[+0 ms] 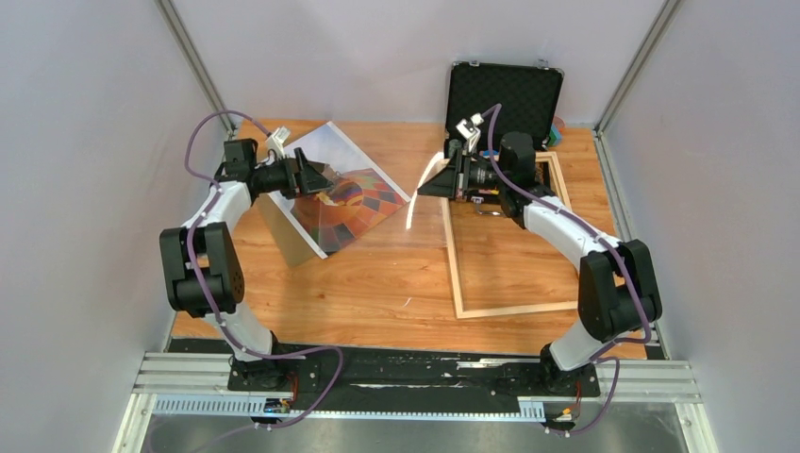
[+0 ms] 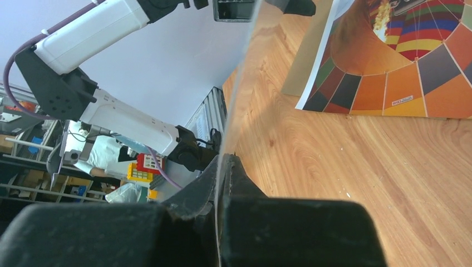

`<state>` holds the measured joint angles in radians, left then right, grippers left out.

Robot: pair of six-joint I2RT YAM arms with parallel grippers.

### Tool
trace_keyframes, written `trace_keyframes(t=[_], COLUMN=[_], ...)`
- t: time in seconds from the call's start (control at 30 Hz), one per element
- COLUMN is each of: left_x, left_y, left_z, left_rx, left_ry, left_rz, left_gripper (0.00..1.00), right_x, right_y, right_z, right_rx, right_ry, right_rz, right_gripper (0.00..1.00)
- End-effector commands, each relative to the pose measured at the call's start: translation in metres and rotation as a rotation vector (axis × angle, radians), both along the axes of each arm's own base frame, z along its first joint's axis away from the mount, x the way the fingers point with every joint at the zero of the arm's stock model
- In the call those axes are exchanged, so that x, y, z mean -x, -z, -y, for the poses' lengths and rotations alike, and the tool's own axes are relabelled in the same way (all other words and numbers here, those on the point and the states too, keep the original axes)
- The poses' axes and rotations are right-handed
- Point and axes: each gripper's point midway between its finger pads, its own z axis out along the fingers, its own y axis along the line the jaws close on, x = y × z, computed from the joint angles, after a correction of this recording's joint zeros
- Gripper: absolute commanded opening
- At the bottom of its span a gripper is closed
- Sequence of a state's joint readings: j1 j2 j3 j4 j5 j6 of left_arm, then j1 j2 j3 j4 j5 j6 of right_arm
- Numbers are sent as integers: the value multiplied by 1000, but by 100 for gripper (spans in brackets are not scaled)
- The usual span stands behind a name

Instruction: Put the photo into the frame

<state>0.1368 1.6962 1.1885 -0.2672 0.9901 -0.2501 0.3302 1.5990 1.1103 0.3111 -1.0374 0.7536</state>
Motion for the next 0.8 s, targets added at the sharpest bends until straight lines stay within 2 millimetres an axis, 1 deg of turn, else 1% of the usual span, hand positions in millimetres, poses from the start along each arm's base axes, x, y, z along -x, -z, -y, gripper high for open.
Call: trace_keyframes(t=[0.0, 0.23, 0.33, 0.4, 0.53, 0.57, 0.67, 0.7, 0.73, 0.77], left_x=[-8, -14, -14, -13, -11, -8, -2, 2, 4, 8], left_y=[-46, -58, -59, -59, -64, -69, -72, -73, -73, -72], left_z=[13, 25, 38, 44, 51, 51, 53, 53, 53, 54], left_rx=[137, 278, 309, 324, 379, 399, 433, 444, 449, 455], left_ry=[102, 171, 203, 216, 230, 239, 258, 262, 264, 269], left_rz=[128, 134, 114, 97, 67, 67, 57, 53, 47, 41], left_gripper=[100, 100, 99, 96, 86, 82, 74, 68, 65, 59], right_x=[12, 16, 16, 17, 17, 17, 16, 16, 16, 16], right_y=[-25, -25, -26, -26, -26, -26, -25, -25, -25, -24], right_z=[3, 2, 2, 2, 3, 3, 4, 4, 4, 4], right_rx=[-45, -55, -55, -55, -53, -52, -46, -44, -42, -41], right_ry=[-41, -59, -57, -56, -48, -45, -37, -35, -32, -32], right_rz=[126, 131, 134, 137, 145, 149, 159, 164, 164, 165], right_gripper=[0, 0, 0, 0, 0, 0, 0, 0, 0, 0])
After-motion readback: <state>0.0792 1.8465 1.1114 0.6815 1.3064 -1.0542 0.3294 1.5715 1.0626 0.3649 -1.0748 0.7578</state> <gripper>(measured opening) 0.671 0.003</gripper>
